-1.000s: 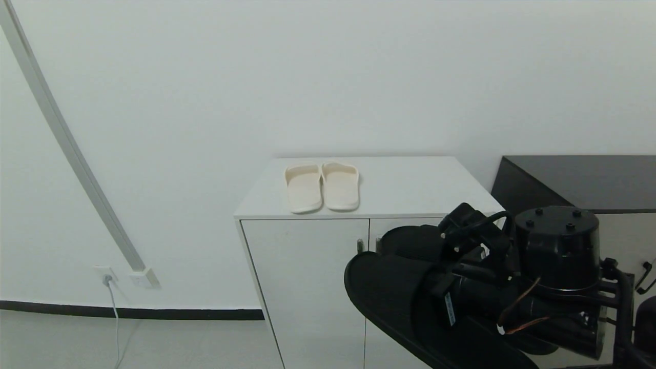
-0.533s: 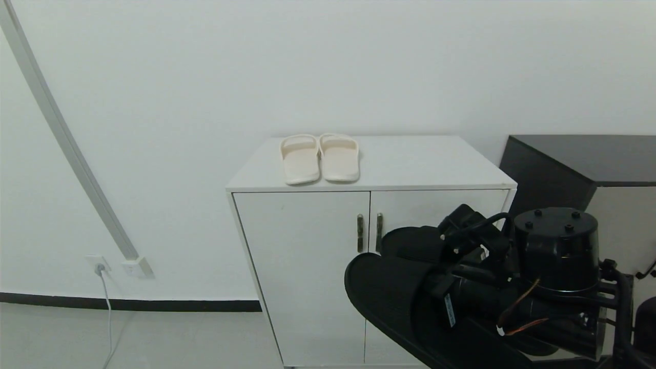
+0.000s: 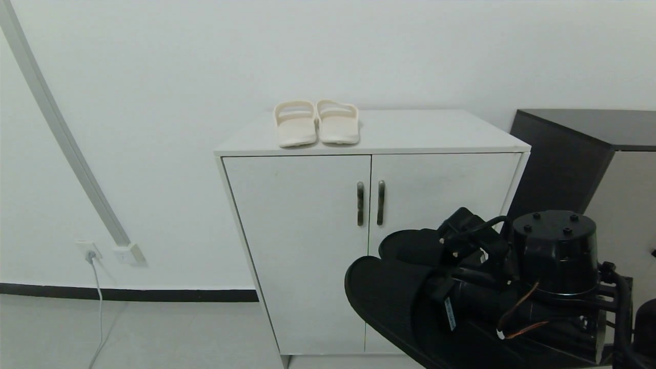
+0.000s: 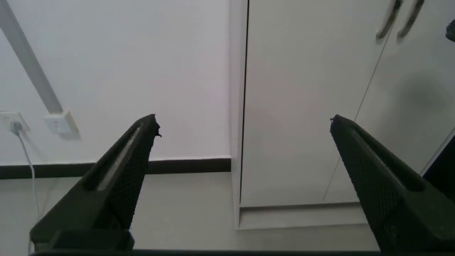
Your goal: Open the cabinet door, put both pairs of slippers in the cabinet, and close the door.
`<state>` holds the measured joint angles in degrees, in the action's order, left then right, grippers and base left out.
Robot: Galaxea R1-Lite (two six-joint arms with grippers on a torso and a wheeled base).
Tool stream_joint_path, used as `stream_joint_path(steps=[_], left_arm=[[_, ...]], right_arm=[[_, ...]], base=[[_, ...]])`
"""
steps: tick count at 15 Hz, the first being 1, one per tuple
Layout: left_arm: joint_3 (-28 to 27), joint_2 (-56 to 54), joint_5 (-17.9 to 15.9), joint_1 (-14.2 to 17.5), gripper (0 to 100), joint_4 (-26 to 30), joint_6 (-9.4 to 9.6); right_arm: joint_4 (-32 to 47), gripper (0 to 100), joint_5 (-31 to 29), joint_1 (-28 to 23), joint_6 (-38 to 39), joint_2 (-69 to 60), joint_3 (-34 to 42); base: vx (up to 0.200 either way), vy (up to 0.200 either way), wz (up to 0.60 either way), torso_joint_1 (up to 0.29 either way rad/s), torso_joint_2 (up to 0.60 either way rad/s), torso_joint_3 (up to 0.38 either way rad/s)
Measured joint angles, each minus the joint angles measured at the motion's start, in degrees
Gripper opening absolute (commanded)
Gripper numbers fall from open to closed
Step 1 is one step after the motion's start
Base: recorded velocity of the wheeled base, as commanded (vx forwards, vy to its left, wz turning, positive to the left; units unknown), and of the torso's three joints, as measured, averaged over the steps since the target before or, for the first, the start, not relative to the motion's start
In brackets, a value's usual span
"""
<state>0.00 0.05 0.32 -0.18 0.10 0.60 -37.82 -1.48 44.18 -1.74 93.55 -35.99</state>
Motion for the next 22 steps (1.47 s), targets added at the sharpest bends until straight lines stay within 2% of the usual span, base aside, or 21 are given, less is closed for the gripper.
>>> stream_joint_path(steps=[7, 15, 19, 21, 22], left_arm=[[0.0, 0.0, 0.0, 0.0, 100, 0.0, 0.02], [0.0, 0.0, 0.1, 0.0, 100, 0.0, 0.02], [-0.1, 0.0, 2.6, 0.0, 100, 0.0, 0.49], [-0.6, 0.8, 3.2, 0.4, 100, 0.0, 3.28], [-2.2, 2.0, 3.4, 0.9, 100, 0.1, 3.75]], right_arm=[[0.0, 0, 0.0, 0.0, -0.7, 0.1, 0.5], [-0.1, 0, 0.0, 0.0, -0.7, 0.2, 0.9], [-0.6, 0, 0.0, 0.1, -0.8, 0.8, 1.0], [-1.8, 0, -0.1, 0.3, -0.8, 0.7, 1.4], [-2.6, 0, -0.1, 0.3, -0.8, 0.7, 1.7]], base=[[0.0, 0.0, 0.0, -0.065, 0.44, 0.364], [0.0, 0.0, 0.0, 0.0, 0.02, 0.01], [0.0, 0.0, 0.0, -0.008, 0.03, 0.035], [0.0, 0.0, 0.0, -0.017, 0.09, 0.098], [0.0, 0.0, 0.0, 0.0, 0.0, 0.0]])
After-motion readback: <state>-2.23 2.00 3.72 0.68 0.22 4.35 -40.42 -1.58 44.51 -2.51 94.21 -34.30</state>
